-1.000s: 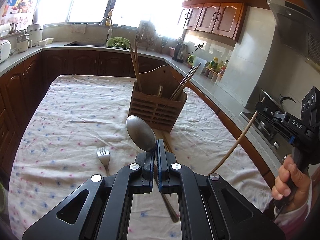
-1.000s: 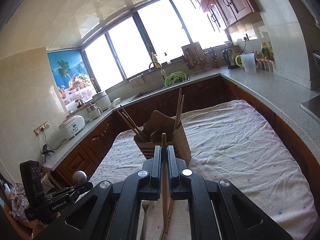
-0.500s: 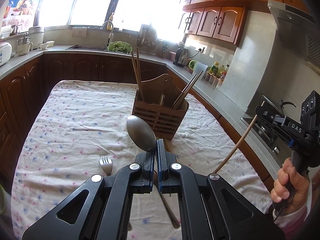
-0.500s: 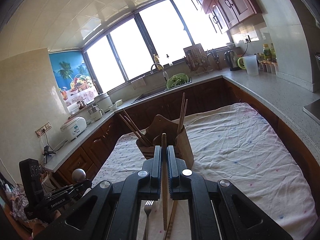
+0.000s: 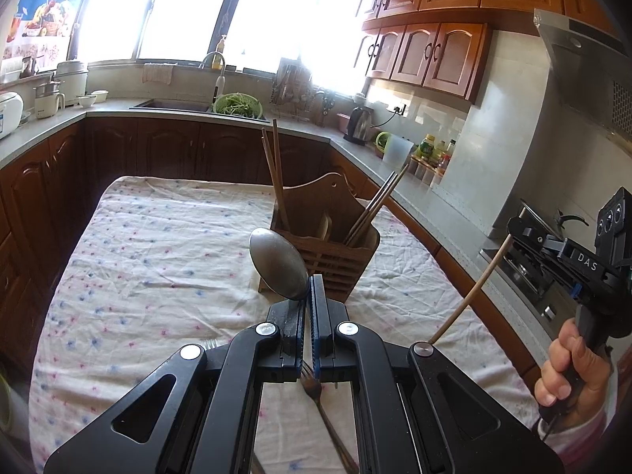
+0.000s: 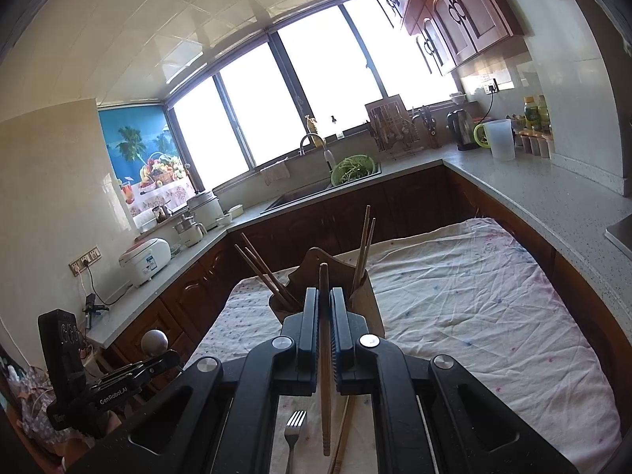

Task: Organize utensils
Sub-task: 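Lift the spoon and chopstick and carry them over the wooden holder, then lower the spoon and chopstick into the wooden holder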

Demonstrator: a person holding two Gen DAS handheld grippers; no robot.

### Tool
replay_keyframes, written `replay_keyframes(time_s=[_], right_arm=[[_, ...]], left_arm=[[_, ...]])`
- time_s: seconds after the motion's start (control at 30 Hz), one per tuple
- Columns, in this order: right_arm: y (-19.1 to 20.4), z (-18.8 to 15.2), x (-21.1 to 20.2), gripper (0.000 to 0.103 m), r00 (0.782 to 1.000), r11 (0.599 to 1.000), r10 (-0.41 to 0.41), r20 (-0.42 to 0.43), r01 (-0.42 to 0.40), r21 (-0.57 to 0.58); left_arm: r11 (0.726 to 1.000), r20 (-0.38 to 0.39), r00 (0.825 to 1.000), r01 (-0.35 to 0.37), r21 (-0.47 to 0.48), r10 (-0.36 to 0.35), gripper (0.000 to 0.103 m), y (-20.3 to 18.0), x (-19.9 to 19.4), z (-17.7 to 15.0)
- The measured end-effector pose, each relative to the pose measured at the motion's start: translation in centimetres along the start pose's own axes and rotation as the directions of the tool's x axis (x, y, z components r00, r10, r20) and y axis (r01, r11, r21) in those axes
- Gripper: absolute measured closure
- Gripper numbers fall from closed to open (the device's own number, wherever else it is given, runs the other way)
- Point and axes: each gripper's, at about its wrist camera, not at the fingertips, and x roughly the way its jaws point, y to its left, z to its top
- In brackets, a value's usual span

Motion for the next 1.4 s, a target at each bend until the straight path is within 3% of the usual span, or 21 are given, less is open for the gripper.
replay_keyframes(time_s=[0.83, 1.07, 1.4], right_arm=[[-0.4, 10.2, 6.8, 0.098, 0.987, 0.999, -0.008, 0.162, 0.014, -0.033], [-0.9, 10.3, 9.7, 0.098, 0.986, 0.999, -0.025, 0.167, 0.031, -0.037], [-2.1, 6.7, 12.9, 0.098, 0.993, 0.998, -0.056, 0.103, 0.059, -0.028]], left_arm=[[0.995, 0.155, 0.986, -0.076, 0.065, 0.066, 0.101, 0.1, 7.5, 11.7], [0.995, 0.115, 0.989, -0.095, 0.042, 0.090, 0.101, 1.2, 11.5, 11.1], [0.996, 0.056, 0.995, -0.090, 0.025, 0.088, 0.101, 1.8, 15.9, 8.0]])
